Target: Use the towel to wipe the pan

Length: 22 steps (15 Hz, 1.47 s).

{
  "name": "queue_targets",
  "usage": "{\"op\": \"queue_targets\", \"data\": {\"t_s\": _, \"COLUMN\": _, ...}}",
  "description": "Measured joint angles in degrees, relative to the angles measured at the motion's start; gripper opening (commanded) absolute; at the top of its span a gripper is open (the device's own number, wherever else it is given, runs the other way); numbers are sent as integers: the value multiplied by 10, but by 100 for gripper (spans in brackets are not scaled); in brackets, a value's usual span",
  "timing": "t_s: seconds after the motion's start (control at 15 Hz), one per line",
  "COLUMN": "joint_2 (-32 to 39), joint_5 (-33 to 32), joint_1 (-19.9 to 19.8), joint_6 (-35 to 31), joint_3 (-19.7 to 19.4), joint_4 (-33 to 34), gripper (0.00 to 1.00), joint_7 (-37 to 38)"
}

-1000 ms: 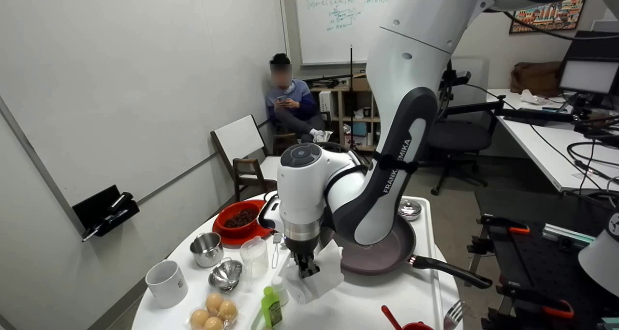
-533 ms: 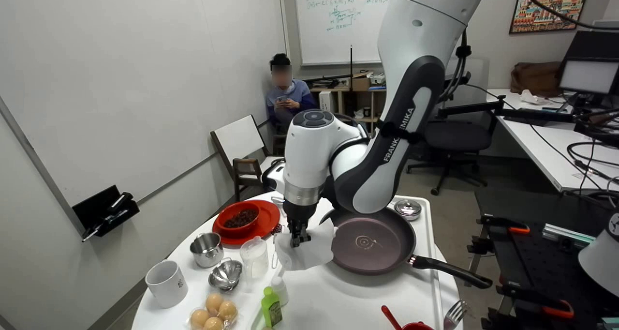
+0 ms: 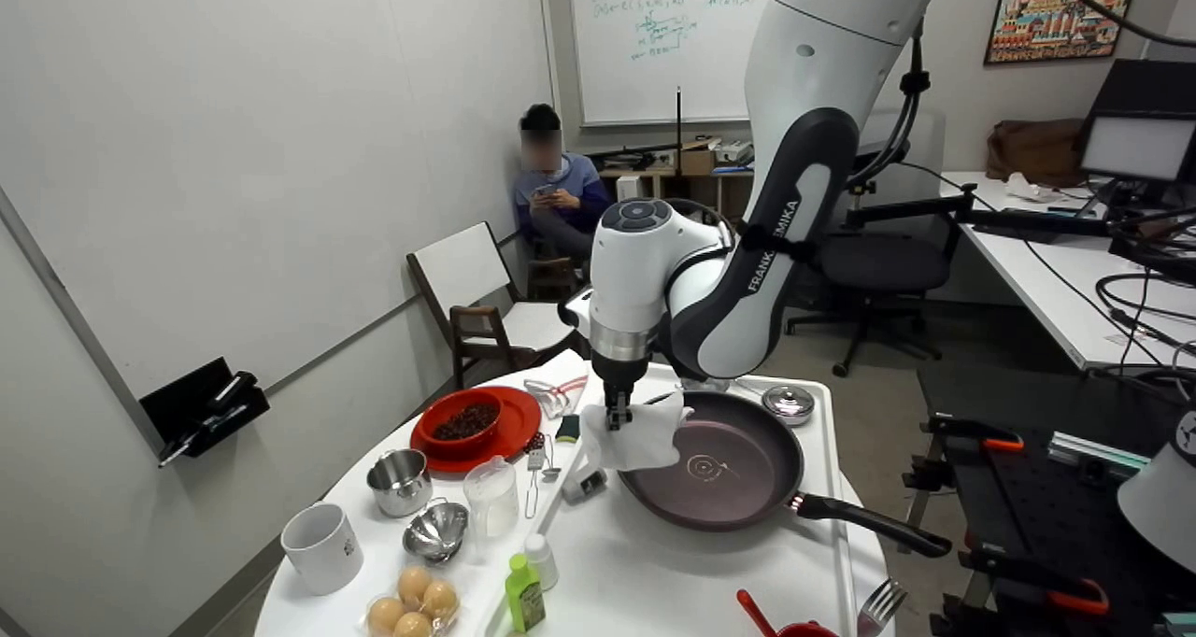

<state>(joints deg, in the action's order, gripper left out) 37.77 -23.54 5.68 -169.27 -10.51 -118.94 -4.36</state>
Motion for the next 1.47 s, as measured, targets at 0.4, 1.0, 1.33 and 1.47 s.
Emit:
{"op": "queue_targets", "data": {"t_s": 0.4, "joint_2": 20, "joint_5": 0, "joint_1": 20, "joint_6": 2, "joint_3": -69, "joint_4": -4, "gripper": 8, "joint_7": 65}}
{"op": "queue_targets", "data": {"t_s": 1.0, "joint_2": 142, "joint_5": 92, "joint_1": 39, "joint_6": -28, "joint_3": -98, "joint_4": 53, "gripper": 8, "joint_7": 166}}
{"op": "queue_targets", "data": {"t_s": 1.33, "joint_2": 179, "joint_5": 130, "joint_1": 53, "joint_6": -37, "joint_3": -116, "joint_4": 96, "gripper": 7, "joint_7": 187}}
{"op": "queue_targets", "data": {"t_s": 1.47, "joint_2": 179, "joint_5": 130, "joint_1": 54, "joint_6": -37, "joint_3": -115, "joint_4": 96, "gripper": 7, "joint_7": 187}}
